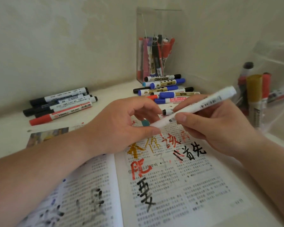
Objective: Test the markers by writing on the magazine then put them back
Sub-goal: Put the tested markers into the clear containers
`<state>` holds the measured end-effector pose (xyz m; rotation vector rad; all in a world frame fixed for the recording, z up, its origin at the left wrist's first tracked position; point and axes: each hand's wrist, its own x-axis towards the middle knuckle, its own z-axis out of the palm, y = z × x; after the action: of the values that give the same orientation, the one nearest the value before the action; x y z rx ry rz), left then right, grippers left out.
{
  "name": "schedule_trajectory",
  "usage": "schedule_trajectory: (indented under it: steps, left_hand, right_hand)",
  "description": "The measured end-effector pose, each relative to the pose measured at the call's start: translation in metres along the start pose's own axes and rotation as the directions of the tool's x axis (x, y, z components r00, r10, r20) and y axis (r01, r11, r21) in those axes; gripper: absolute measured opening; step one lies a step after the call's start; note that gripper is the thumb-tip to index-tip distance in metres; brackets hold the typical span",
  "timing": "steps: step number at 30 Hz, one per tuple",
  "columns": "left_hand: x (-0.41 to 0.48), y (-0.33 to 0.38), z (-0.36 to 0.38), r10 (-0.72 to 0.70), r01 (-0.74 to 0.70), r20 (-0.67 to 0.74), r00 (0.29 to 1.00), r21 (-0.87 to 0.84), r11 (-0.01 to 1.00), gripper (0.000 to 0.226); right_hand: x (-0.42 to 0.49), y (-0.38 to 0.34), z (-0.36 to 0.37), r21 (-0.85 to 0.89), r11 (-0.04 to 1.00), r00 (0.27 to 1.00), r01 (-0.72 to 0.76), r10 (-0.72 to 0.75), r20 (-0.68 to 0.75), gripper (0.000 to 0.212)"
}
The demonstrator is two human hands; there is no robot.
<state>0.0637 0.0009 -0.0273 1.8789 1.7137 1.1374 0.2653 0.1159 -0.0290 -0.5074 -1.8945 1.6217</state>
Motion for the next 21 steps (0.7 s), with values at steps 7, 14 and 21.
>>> schedule_trajectory:
  steps: [7, 14, 21]
  left_hand:
    - [0.0, 0.009, 0.003, -0.062, 0.059, 0.138, 0.989, 0.025, 0.998, 0.075]
    - [-0.001, 0.006, 0.001, -0.057, 0.061, 0.109, 0.992, -0.028, 0.998, 0.077]
    - [-0.003, 0.001, -0.001, -0.062, 0.071, 0.105, 0.993, -0.087, 0.994, 0.07]
  right_hand:
    - [-0.001, 0.005, 0.022, -0.383, 0.918, 0.993, 0.1, -0.114, -0.013, 0.022]
    - [0.005, 0.007, 0.035, -0.52, 0.836, 0.981, 0.176, -0.192, 0.024, 0.011]
    - [0.011, 0.003, 0.044, -0.568, 0.807, 0.986, 0.162, -0.158, 0.057, 0.008]
